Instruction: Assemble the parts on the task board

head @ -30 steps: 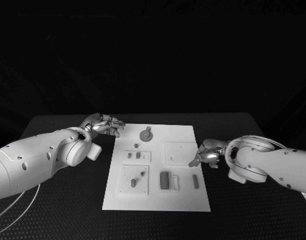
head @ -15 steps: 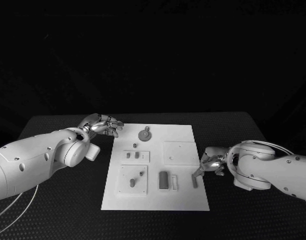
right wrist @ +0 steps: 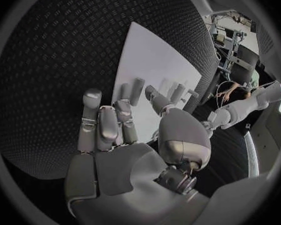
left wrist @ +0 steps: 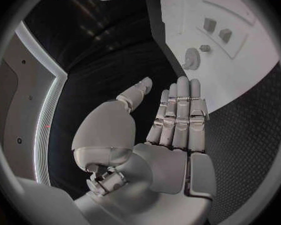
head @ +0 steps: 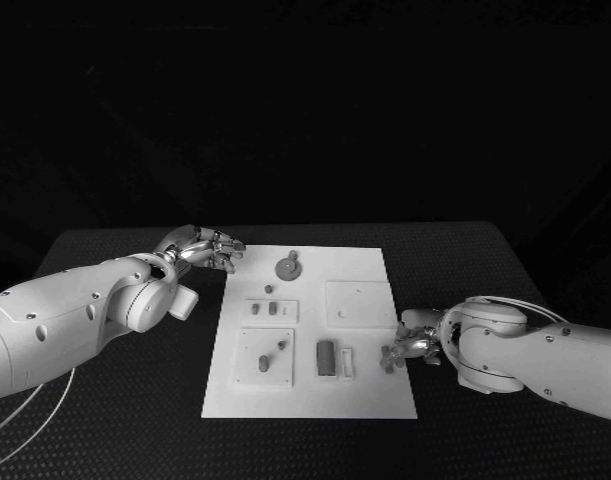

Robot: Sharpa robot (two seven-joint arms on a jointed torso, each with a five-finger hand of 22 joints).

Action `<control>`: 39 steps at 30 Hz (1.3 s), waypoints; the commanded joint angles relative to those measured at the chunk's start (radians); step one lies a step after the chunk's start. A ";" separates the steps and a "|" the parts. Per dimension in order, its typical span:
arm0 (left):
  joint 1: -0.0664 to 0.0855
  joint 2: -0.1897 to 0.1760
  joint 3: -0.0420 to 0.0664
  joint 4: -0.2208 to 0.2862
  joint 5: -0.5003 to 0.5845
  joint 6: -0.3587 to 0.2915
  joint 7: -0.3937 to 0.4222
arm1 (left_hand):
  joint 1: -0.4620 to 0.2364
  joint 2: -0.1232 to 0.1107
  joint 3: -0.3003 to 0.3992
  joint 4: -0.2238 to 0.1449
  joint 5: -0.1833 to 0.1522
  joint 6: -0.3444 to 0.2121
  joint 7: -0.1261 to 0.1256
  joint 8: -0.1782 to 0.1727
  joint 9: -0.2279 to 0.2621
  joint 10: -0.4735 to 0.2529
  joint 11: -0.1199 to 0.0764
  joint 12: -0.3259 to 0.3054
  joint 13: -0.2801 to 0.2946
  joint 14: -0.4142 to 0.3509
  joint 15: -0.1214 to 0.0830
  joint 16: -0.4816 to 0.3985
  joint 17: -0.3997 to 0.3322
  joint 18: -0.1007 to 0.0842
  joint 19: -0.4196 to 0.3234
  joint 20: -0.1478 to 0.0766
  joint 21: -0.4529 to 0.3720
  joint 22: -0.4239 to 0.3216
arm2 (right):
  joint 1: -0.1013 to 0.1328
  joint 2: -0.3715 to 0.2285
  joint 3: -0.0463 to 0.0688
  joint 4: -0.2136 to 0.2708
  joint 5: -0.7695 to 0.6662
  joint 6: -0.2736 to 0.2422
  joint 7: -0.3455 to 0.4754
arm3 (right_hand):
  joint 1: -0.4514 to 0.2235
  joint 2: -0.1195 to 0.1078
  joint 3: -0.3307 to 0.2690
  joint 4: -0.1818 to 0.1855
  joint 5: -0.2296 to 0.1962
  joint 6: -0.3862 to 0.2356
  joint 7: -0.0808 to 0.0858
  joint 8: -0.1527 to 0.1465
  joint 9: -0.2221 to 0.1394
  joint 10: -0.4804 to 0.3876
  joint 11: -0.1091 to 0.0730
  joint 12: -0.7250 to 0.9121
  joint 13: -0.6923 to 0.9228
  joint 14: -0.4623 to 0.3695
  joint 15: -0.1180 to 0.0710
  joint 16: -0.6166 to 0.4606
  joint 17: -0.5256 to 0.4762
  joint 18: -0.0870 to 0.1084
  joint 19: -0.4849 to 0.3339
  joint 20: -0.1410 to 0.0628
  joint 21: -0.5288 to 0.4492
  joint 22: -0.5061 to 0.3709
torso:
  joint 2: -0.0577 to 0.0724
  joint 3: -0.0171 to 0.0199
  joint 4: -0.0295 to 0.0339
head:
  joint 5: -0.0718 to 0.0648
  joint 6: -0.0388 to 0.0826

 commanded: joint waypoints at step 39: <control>0.000 -0.001 0.000 0.001 0.005 0.020 0.005 | -0.010 -0.003 -0.001 0.001 -0.004 -0.009 -0.002 0.006 -0.002 -0.011 0.000 0.004 -0.002 0.002 0.003 -0.008 0.003 0.001 0.002 0.004 -0.004 0.002 | -0.044 0.080 0.000 -0.028 0.181 -0.124 0.079 | 0.215 0.120 0.149 -0.076 0.002 -0.019 0.022 -0.052 -0.033 -0.015 0.020 -0.022 -0.007 -0.019 0.012 -0.004 -0.023 0.015 -0.027 0.008 0.025 0.021 | 0.000 0.0005 -0.0004 | 0.004 -0.014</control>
